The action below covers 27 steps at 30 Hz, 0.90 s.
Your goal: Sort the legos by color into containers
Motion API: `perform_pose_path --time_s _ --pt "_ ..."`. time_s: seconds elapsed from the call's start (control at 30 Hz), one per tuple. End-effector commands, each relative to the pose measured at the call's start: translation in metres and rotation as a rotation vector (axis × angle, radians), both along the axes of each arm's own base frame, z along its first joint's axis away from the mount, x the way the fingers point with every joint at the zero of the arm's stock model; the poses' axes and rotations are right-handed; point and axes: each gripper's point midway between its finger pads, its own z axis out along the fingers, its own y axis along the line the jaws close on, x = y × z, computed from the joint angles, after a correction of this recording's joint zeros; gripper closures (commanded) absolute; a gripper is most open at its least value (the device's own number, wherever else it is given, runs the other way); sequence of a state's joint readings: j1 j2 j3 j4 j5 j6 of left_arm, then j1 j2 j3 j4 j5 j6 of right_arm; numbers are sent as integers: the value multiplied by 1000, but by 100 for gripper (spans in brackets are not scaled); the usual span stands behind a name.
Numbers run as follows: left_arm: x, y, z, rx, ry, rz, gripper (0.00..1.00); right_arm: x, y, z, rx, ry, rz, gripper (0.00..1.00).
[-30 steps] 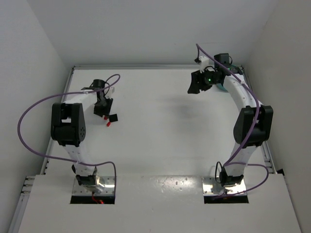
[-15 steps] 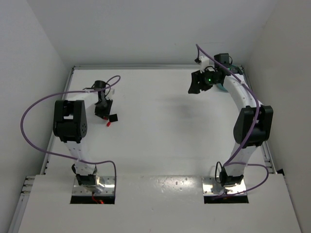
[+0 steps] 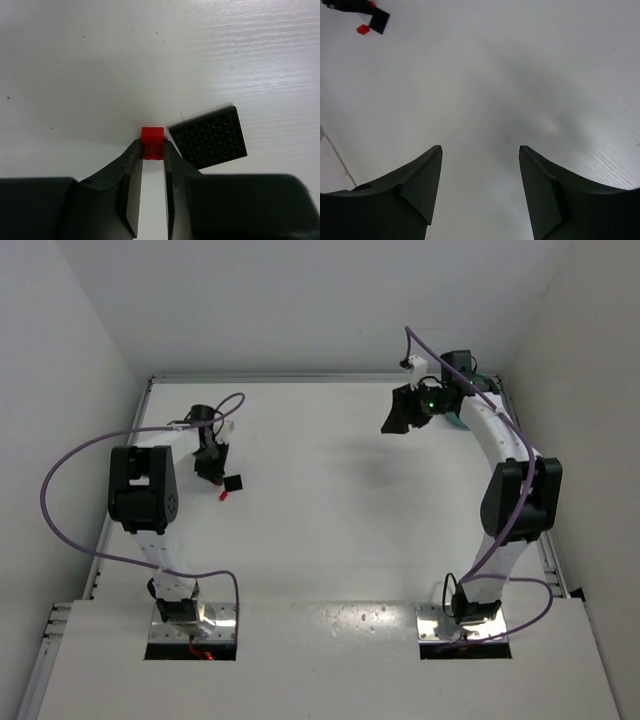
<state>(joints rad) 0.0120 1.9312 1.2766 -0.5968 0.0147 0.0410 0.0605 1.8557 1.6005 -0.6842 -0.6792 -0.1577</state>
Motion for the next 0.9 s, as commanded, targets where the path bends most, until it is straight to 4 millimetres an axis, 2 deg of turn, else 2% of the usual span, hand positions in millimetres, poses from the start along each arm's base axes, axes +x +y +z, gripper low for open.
perform_pose_path --time_s 0.0,0.03,0.07,0.1,0.13,0.17,0.2,0.23,0.27,0.3,0.33,0.37,0.43,0.47,0.53,0.67,0.7,0.73,0.83,0.87 --pt "17 -4 20 -125 -81 -4 78 -9 22 54 144 -160 125 36" --pt "18 -20 30 -234 -106 -52 78 -15 22 45 151 -156 116 38" --pt "19 -26 40 -307 -131 -77 78 -9 29 57 170 -246 131 38" --pt "23 -48 67 -425 -172 -143 80 -19 30 60 197 -251 119 38" --pt "20 -58 71 -485 -168 -165 80 -18 31 65 212 -278 108 38" --pt "21 -68 86 -547 -187 -188 80 -17 32 68 225 -299 99 38" --pt "29 -78 105 -613 -217 -195 80 -13 39 74 254 -329 107 38" --pt "33 -96 128 -743 -237 -242 80 -14 41 74 267 -331 115 38" --pt "29 -105 131 -820 -213 -243 80 -14 42 77 277 -341 121 38" --pt "35 -112 146 -885 -227 -259 82 -12 48 80 286 -368 132 38" --pt "32 -123 160 -999 -199 -249 82 -13 53 82 289 -382 146 39" --pt "35 -133 161 -1038 -194 -266 83 -12 57 79 290 -379 155 39" --pt "29 -152 178 -1155 -140 -282 85 -14 73 80 285 -407 207 40" --pt "34 -154 185 -1187 -166 -305 86 -17 79 80 284 -414 227 40" --pt "25 -168 188 -1281 -76 -257 87 -18 98 80 271 -443 280 40" --pt "11 -181 200 -1402 -15 -325 91 -17 126 71 268 -489 326 42" --pt "8 -182 202 -1412 -8 -336 92 -17 132 77 280 -511 334 42" --pt "5 -185 204 -1423 14 -342 92 -23 143 73 294 -501 369 42" --pt "-1 -185 209 -1455 54 -346 92 -25 156 72 321 -487 400 44" --pt "-1 -185 210 -1459 65 -334 92 -32 166 72 324 -492 429 44"
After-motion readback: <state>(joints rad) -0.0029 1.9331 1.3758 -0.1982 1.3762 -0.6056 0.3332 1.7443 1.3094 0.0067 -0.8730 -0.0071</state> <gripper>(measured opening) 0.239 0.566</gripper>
